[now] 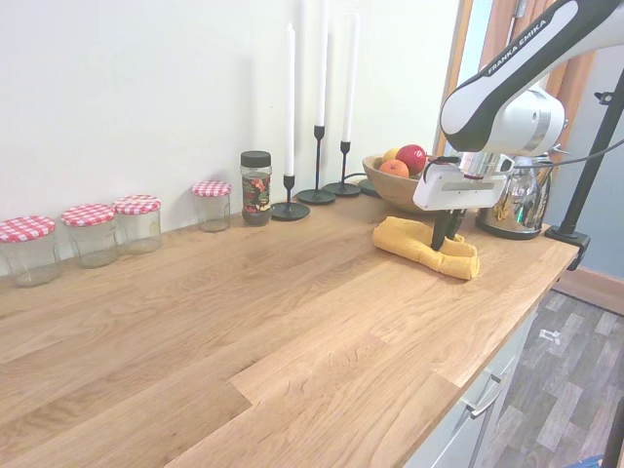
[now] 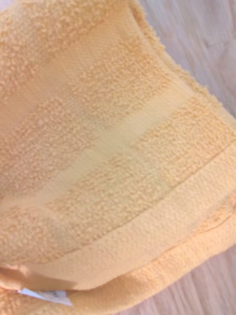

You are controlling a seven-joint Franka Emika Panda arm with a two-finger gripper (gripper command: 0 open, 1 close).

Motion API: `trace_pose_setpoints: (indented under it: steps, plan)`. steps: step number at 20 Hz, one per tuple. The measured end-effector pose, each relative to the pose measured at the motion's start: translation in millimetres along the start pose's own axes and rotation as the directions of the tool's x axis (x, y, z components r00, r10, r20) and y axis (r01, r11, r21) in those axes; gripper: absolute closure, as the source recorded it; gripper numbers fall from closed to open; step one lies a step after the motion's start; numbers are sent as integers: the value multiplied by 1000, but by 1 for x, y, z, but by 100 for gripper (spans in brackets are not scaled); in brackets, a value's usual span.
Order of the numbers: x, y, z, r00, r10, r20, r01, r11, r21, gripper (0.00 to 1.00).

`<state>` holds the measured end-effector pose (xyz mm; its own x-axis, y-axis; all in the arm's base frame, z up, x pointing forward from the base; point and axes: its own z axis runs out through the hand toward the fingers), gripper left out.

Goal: Wipe the counter

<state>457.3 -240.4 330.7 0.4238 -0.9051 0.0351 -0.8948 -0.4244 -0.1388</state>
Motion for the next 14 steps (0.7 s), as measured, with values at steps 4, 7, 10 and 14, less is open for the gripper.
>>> trace_pose_setpoints:
  steps: [4, 7, 10, 14]
  plan:
    - [-7, -9, 1, 1000, -22, 1, 22, 1000, 2, 100]
    - [-28, -34, 3, 998, -57, 5, 57, 998, 6, 100]
    - [-60, -68, 5, 995, -95, 9, 95, 995, 4, 100]
    - [-111, -110, 6, 988, -153, 8, 153, 988, -3, 100]
